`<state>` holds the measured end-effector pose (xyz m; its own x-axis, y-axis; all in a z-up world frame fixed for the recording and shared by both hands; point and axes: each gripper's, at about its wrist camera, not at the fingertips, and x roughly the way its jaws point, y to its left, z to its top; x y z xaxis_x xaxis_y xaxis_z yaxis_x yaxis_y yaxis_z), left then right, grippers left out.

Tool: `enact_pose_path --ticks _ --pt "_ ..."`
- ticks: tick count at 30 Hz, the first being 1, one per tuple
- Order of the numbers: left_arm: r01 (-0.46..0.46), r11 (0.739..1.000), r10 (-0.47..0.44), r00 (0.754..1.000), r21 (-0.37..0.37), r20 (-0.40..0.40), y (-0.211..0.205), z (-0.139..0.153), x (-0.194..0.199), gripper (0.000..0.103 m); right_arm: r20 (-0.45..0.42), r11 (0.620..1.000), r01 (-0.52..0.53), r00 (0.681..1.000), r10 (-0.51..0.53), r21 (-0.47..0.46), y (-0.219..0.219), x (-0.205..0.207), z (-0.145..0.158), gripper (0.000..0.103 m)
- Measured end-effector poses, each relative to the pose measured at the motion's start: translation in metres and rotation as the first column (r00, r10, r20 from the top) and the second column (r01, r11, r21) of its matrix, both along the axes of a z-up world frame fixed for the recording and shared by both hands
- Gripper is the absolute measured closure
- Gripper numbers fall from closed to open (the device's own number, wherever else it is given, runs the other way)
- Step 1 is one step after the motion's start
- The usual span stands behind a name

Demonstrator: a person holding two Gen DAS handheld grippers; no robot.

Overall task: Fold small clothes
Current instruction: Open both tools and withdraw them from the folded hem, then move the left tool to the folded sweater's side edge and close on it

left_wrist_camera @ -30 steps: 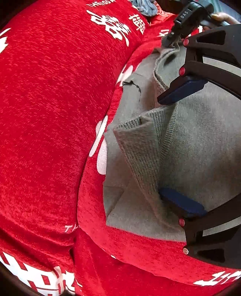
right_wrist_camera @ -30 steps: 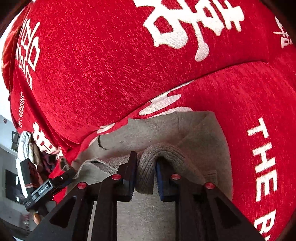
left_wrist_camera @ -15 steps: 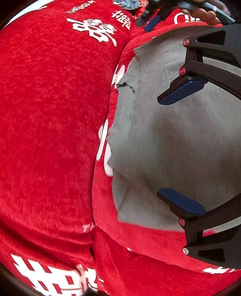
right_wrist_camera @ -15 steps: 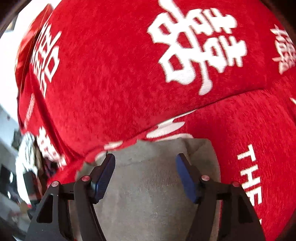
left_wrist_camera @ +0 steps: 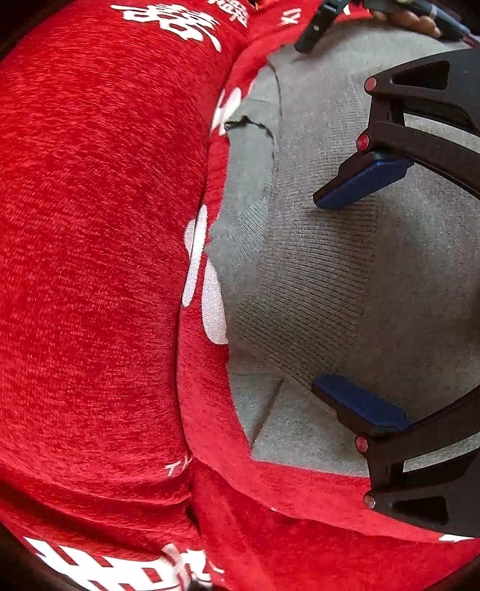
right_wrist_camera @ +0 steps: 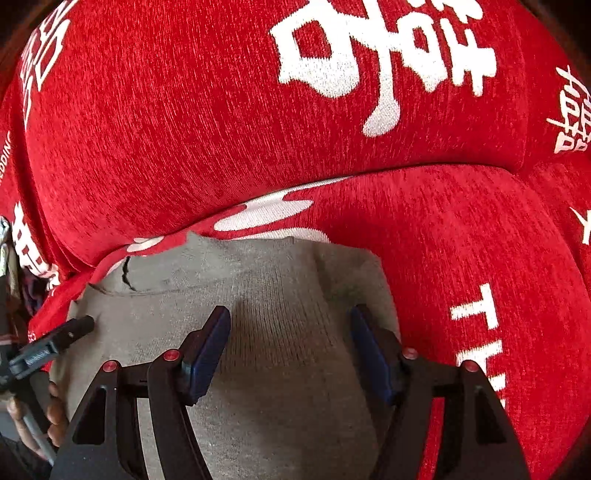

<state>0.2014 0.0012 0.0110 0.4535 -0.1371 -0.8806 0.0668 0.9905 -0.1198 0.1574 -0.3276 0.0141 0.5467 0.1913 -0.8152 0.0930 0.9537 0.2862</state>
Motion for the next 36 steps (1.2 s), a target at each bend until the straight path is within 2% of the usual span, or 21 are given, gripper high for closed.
enact_pose_path --ticks 2,4,6,8,10,12,14,16,18,20,23,26,29,30,32,34,35,36 --pt "-0.01 1.0 0.01 1.0 0.024 -0.001 -0.002 0.006 -0.002 0.011 0.005 0.999 0.006 1.0 -0.006 -0.039 0.004 -0.002 0.007 0.032" --pt "-0.044 0.998 0.042 0.998 0.049 0.041 -0.003 0.018 -0.013 0.011 0.041 0.997 0.014 0.999 -0.01 -0.079 0.011 -0.013 0.023 0.032" --pt "-0.059 0.996 0.055 0.996 0.063 0.071 -0.005 0.027 -0.028 0.011 0.104 0.993 -0.028 0.994 0.04 -0.113 0.028 -0.031 0.045 0.032" --pt "-0.061 0.994 0.055 0.996 0.088 0.071 -0.009 0.029 -0.045 0.011 0.126 0.985 -0.09 0.986 0.108 -0.146 0.052 -0.047 0.057 0.031" --pt "-0.066 0.988 0.056 0.995 0.137 0.078 -0.012 0.027 -0.064 0.011 0.074 0.967 -0.18 0.978 0.196 -0.178 0.082 -0.058 0.051 0.031" --pt "-0.08 0.983 0.067 0.994 0.164 0.083 -0.009 0.026 -0.08 0.011 0.049 0.946 -0.223 0.969 0.24 -0.237 0.102 -0.069 0.042 0.031" --pt "-0.09 0.985 0.079 0.994 0.148 0.076 0.001 0.023 -0.094 0.011 0.031 0.933 -0.233 0.968 0.25 -0.274 0.11 -0.079 0.032 0.031" --pt "-0.091 0.986 0.083 0.995 0.138 0.059 0.013 0.016 -0.103 0.011 -0.005 0.937 -0.223 0.973 0.231 -0.267 0.107 -0.085 0.019 0.032" --pt "-0.075 0.993 0.069 0.996 0.096 0.055 0.023 0.014 -0.108 0.011 0.026 0.944 -0.196 0.977 0.21 -0.265 0.095 -0.091 0.019 0.032" --pt "-0.085 0.995 0.081 0.995 0.06 0.054 0.032 0.022 -0.116 0.011 0.016 0.949 -0.138 0.989 0.149 -0.285 0.082 -0.095 0.021 0.032" --pt "-0.142 0.989 0.139 0.987 0.027 0.086 0.049 0.034 -0.138 0.011 0.021 0.964 -0.066 0.997 0.074 -0.257 0.067 -0.11 0.034 0.031" --pt "-0.207 0.976 0.21 0.976 -0.062 0.052 0.075 0.029 -0.163 0.011 0.061 0.971 -0.058 0.995 0.074 -0.233 0.066 -0.137 0.045 0.031" --pt "-0.29 0.942 0.295 0.956 -0.166 0.002 0.104 0.017 -0.189 0.011 0.068 0.971 -0.072 0.994 0.09 -0.226 0.075 -0.161 0.041 0.031" --pt "-0.311 0.921 0.314 0.949 -0.233 -0.026 0.115 0.011 -0.199 0.011 0.066 0.972 -0.074 0.994 0.091 -0.221 0.076 -0.167 0.039 0.031" --pt "-0.292 0.909 0.304 0.953 -0.299 -0.005 0.121 0.013 -0.21 0.011 0.067 0.976 -0.076 0.994 0.092 -0.204 0.081 -0.181 0.035 0.031" --pt "-0.278 0.879 0.29 0.957 -0.389 -0.029 0.126 0.011 -0.215 0.011 0.056 0.978 -0.085 0.994 0.097 -0.188 0.087 -0.189 0.029 0.031" --pt "-0.272 0.856 0.287 0.957 -0.441 -0.034 0.128 0.01 -0.215 0.011 0.052 0.978 -0.091 0.993 0.102 -0.187 0.09 -0.19 0.027 0.031" --pt "-0.259 0.822 0.274 0.961 -0.507 -0.046 0.13 0.007 -0.214 0.011 0.05 0.977 -0.096 0.993 0.107 -0.191 0.093 -0.191 0.027 0.031"
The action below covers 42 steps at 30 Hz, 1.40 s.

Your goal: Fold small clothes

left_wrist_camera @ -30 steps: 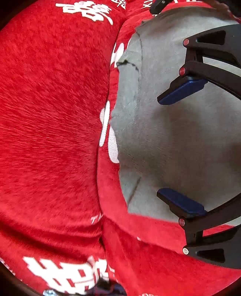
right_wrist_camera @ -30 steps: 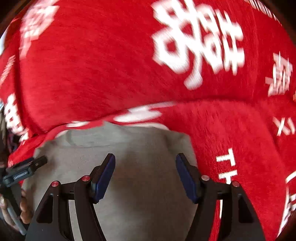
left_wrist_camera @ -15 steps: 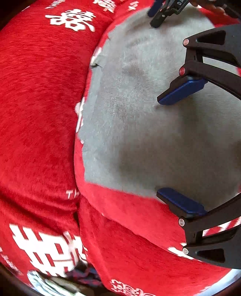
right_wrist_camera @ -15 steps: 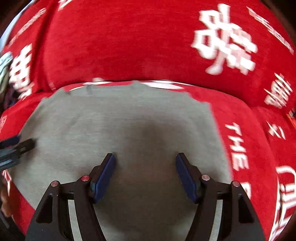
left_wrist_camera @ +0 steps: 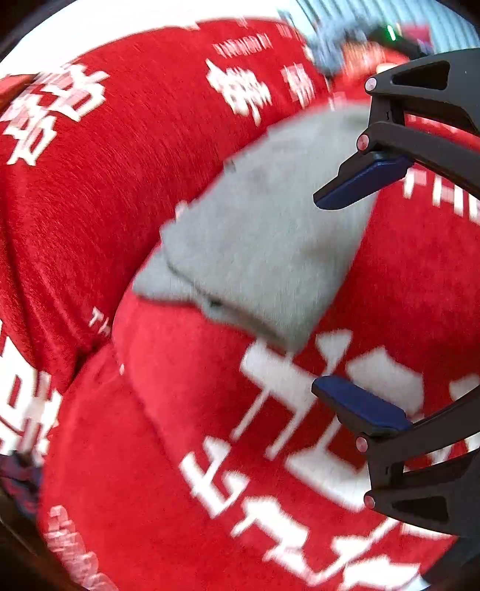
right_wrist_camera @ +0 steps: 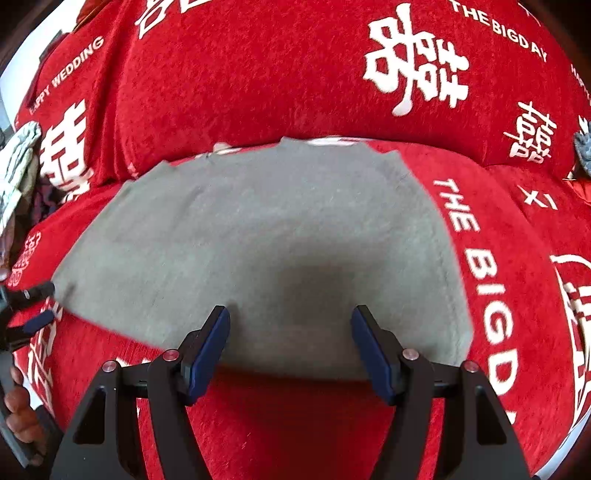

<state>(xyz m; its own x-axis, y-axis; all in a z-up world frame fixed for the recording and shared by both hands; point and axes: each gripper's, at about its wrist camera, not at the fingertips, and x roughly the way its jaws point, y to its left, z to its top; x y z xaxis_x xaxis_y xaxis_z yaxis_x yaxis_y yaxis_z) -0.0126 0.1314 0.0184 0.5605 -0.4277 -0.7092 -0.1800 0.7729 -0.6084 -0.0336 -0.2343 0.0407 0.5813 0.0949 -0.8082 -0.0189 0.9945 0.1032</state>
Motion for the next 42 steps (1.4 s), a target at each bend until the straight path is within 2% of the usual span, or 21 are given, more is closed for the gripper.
enact_pose_path --ticks 1,6,7,8,9,10,11,12,14,17,20,24,28,33,36,39,42 --pt "0.005 0.998 -0.005 1.0 -0.061 0.004 0.001 -0.004 0.003 0.011 0.001 1.0 -0.005 1.0 0.005 -0.004 0.003 -0.003 0.0 0.031" --pt "-0.01 0.987 0.012 1.0 -0.157 0.015 0.001 -0.01 0.024 0.013 0.012 0.999 -0.033 0.999 0.033 -0.006 0.012 -0.01 0.008 0.031" --pt "-0.012 0.983 0.016 1.0 -0.183 0.016 0.002 -0.012 0.029 0.022 0.016 0.999 -0.037 0.999 0.037 -0.013 0.013 -0.011 0.009 0.031" --pt "0.0 0.978 0.0 1.0 -0.209 0.004 0.0 -0.015 0.035 0.053 0.018 0.999 -0.04 0.999 0.041 -0.021 0.015 -0.012 0.01 0.031" --pt "0.01 0.975 -0.016 1.0 -0.221 -0.025 -0.002 -0.021 0.039 0.071 0.017 0.999 -0.041 0.999 0.041 -0.025 0.016 -0.012 0.011 0.031" --pt "0.009 0.975 -0.023 0.998 -0.222 -0.06 -0.004 -0.028 0.045 0.073 0.013 0.999 -0.042 0.999 0.042 -0.025 0.017 -0.012 0.011 0.031" --pt "0.002 0.975 -0.015 0.998 -0.221 -0.054 -0.004 -0.032 0.046 0.083 0.01 0.999 -0.043 0.999 0.044 -0.024 0.017 -0.011 0.012 0.031" --pt "-0.005 0.977 -0.006 0.999 -0.215 -0.049 -0.002 -0.032 0.046 0.085 0.006 0.998 -0.049 0.999 0.049 -0.026 0.019 -0.009 0.013 0.031" --pt "-0.021 0.974 0.014 0.999 -0.227 -0.033 0.002 -0.031 0.043 0.085 0.006 0.997 -0.064 0.998 0.065 -0.045 0.024 -0.003 0.017 0.031" --pt "-0.035 0.978 0.036 0.999 -0.205 0.0 0.008 -0.029 0.044 0.085 0.004 0.993 -0.098 0.995 0.099 -0.061 0.036 0.011 0.026 0.031" --pt "-0.023 0.982 0.028 0.999 -0.186 0.021 0.007 -0.031 0.049 0.087 -0.025 0.99 -0.14 0.99 0.14 -0.006 0.054 0.039 0.036 0.031" --pt "-0.007 0.993 0.015 0.997 -0.115 0.073 0.001 -0.028 0.048 0.088 -0.091 0.979 -0.184 0.977 0.192 0.087 0.095 0.087 0.039 0.031" --pt "-0.002 0.992 0.013 0.996 -0.123 0.092 0.005 -0.03 0.045 0.088 -0.154 0.972 -0.209 0.962 0.224 0.102 0.141 0.138 0.03 0.031" --pt "0.004 0.999 0.0 0.993 -0.038 0.119 -0.002 -0.025 0.041 0.088 -0.237 0.969 -0.233 0.94 0.246 0.084 0.205 0.194 0.007 0.031" --pt "0.005 0.999 -0.001 0.994 -0.036 0.113 -0.001 -0.025 0.043 0.088 -0.278 0.967 -0.231 0.927 0.252 0.107 0.234 0.217 -0.007 0.031" --pt "0.003 0.998 0.003 0.995 -0.066 0.098 0.003 -0.028 0.045 0.088 -0.325 0.966 -0.254 0.91 0.257 0.052 0.263 0.233 -0.021 0.031" --pt "0.002 0.999 0.002 0.996 -0.046 0.09 0.001 -0.027 0.046 0.088 -0.348 0.958 -0.286 0.902 0.255 -0.04 0.29 0.239 -0.033 0.022"
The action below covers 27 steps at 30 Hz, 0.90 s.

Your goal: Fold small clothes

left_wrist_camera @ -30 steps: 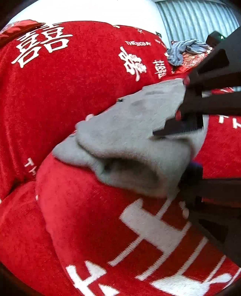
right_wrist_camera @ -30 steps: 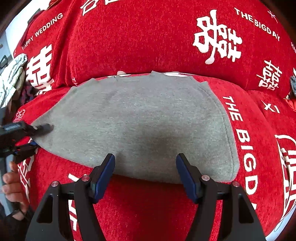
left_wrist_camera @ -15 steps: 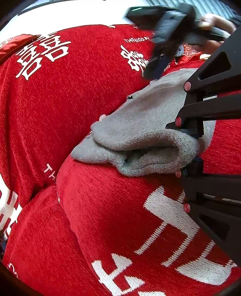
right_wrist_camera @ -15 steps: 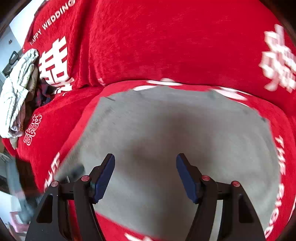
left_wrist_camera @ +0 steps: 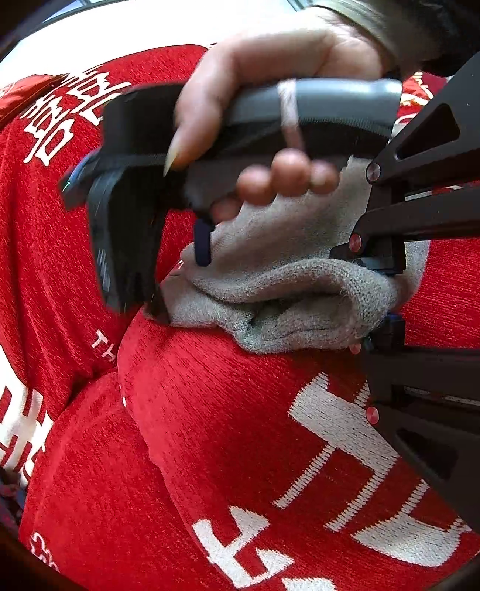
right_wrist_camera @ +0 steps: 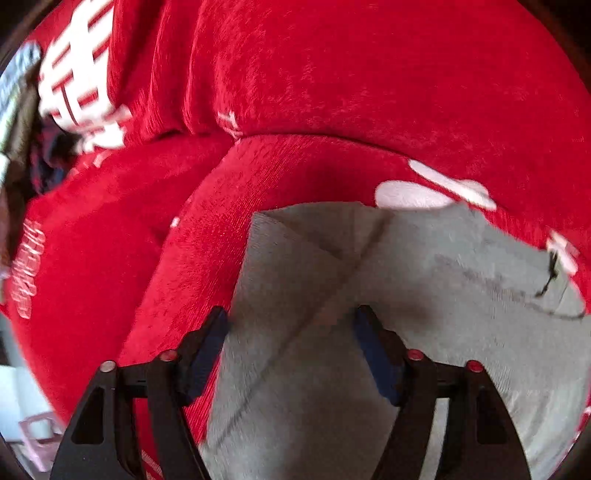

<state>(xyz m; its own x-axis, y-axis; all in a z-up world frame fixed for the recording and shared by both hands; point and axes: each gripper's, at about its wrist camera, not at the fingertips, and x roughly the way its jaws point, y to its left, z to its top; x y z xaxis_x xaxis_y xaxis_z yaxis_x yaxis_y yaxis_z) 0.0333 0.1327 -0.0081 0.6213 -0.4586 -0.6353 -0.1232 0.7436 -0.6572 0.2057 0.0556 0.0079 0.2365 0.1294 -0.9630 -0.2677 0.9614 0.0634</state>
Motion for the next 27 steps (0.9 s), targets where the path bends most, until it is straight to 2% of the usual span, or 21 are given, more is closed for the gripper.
enact_pose_path --ticks 2,4,5,6,7,9,12,16,21,27 --pt "-0.001 1.0 0.001 1.0 0.022 -0.003 -0.003 0.002 0.0 0.088 0.012 0.996 -0.044 0.999 0.045 -0.08 0.017 0.0 -0.007 0.02" --pt "0.0 1.0 0.0 1.0 0.026 -0.007 -0.003 0.002 0.001 0.088 0.03 0.977 -0.098 0.994 0.105 -0.188 0.034 -0.004 -0.016 0.023" --pt "0.001 1.0 -0.001 1.0 0.022 -0.008 -0.003 0.002 0.0 0.088 0.046 0.973 -0.112 0.991 0.124 -0.201 0.038 -0.006 -0.016 0.026" --pt "0.001 1.0 -0.001 1.0 0.021 -0.008 -0.003 0.003 0.0 0.088 0.054 0.971 -0.122 0.989 0.136 -0.204 0.039 -0.008 -0.016 0.037" --pt "0.001 1.0 -0.001 1.0 0.025 -0.008 -0.003 0.003 -0.001 0.088 0.064 0.97 -0.118 0.989 0.134 -0.214 0.037 -0.007 -0.013 0.058" --pt "0.0 0.999 0.0 1.0 0.046 0.001 -0.005 0.007 -0.003 0.088 0.061 0.975 -0.098 0.992 0.112 -0.2 0.025 -0.003 -0.008 0.077" --pt "0.005 0.992 -0.009 1.0 0.125 0.026 -0.013 0.016 -0.008 0.09 0.037 0.995 -0.081 0.996 0.083 -0.05 0.0 0.001 0.002 0.08" --pt "0.012 0.977 -0.019 0.999 0.213 0.031 -0.023 0.027 -0.009 0.09 0.03 0.995 -0.062 0.998 0.06 0.073 -0.019 0.003 0.01 0.08" --pt "0.015 0.963 -0.026 0.999 0.27 0.038 -0.027 0.04 -0.016 0.09 0.019 0.987 -0.053 0.999 0.051 0.152 -0.029 0.007 0.019 0.08" --pt "0.024 0.927 -0.054 0.996 0.373 0.07 -0.045 0.061 -0.022 0.091 0.016 0.967 -0.035 0.999 0.032 0.253 -0.052 0.007 0.036 0.08"
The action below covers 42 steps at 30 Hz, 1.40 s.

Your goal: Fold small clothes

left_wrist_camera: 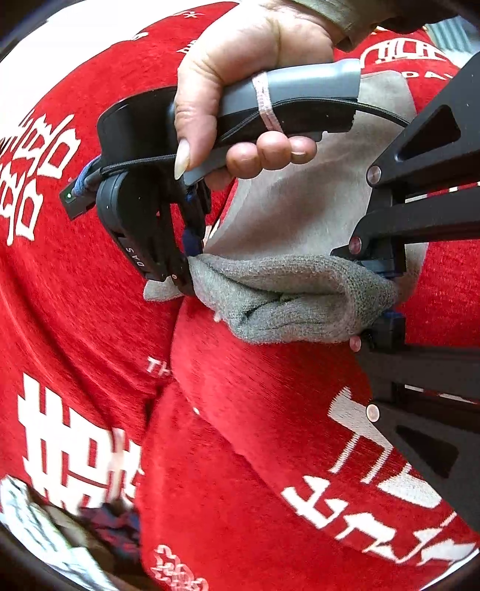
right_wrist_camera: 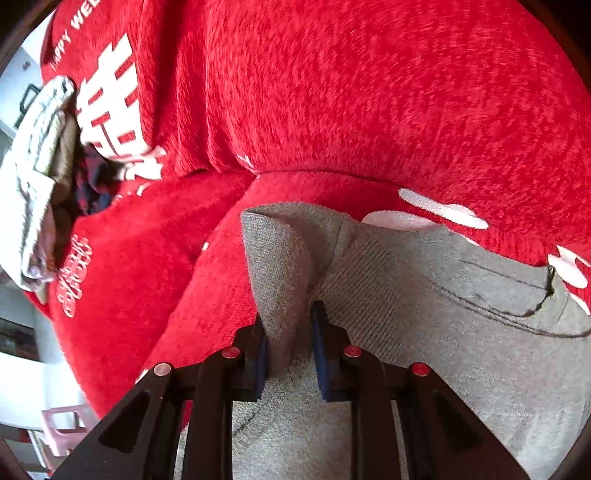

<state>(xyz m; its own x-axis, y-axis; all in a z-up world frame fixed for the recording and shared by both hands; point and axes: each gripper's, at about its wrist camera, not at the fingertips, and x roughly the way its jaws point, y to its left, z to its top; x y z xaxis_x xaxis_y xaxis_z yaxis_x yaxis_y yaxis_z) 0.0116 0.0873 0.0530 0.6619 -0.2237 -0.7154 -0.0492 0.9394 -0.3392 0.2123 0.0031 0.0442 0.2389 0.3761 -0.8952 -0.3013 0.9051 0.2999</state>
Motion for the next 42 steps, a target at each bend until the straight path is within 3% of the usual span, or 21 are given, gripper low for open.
enact_pose_path --ticks 20,32,42 --pt "0.04 0.986 -0.04 0.999 0.163 -0.005 -0.055 0.037 0.003 0.091 0.015 0.993 0.041 0.999 -0.043 0.111 -0.072 -0.007 0.044 0.081" --pt "0.077 0.972 -0.081 0.997 0.222 0.009 -0.089 0.055 -0.001 0.091 0.022 0.986 0.052 0.998 -0.056 0.159 -0.105 -0.011 0.062 0.081" --pt "0.12 0.942 -0.129 0.992 0.315 0.01 -0.137 0.059 -0.008 0.091 0.009 0.977 0.044 0.999 -0.047 0.208 -0.147 -0.011 0.063 0.081"
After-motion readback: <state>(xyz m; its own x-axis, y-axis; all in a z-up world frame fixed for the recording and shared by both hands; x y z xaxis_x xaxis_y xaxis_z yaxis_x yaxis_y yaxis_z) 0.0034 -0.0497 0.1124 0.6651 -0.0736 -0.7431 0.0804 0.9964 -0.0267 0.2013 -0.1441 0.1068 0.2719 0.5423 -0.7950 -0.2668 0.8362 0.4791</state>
